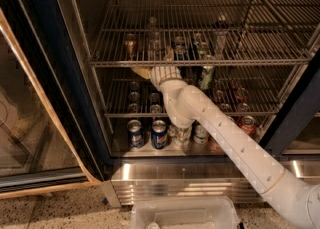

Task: Pick water bottle from middle shelf of fridge

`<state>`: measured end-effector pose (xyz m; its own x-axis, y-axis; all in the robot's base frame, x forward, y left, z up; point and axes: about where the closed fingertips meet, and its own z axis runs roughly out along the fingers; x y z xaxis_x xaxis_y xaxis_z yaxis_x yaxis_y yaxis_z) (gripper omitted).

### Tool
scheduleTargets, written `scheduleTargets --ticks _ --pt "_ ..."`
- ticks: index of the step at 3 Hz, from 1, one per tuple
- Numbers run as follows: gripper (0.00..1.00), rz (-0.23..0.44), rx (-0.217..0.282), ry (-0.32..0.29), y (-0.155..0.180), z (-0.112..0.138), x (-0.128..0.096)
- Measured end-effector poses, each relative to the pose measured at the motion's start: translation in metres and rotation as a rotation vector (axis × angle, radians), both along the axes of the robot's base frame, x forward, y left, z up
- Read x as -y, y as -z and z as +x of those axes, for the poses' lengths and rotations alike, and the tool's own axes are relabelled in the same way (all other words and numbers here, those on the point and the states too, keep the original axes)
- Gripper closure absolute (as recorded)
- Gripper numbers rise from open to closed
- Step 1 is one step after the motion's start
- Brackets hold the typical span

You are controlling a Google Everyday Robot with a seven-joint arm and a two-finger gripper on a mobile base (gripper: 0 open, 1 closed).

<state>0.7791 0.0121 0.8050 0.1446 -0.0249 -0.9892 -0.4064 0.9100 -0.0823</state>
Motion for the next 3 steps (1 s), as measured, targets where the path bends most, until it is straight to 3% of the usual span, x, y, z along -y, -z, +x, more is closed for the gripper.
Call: scheduleTargets --ticks 2,3 --pt "0.16 -0.004 -0.029 0.041 0.005 0.007 0.008" --pt "0.2 -0.02 -0.052 0.026 0.004 0.032 0.004"
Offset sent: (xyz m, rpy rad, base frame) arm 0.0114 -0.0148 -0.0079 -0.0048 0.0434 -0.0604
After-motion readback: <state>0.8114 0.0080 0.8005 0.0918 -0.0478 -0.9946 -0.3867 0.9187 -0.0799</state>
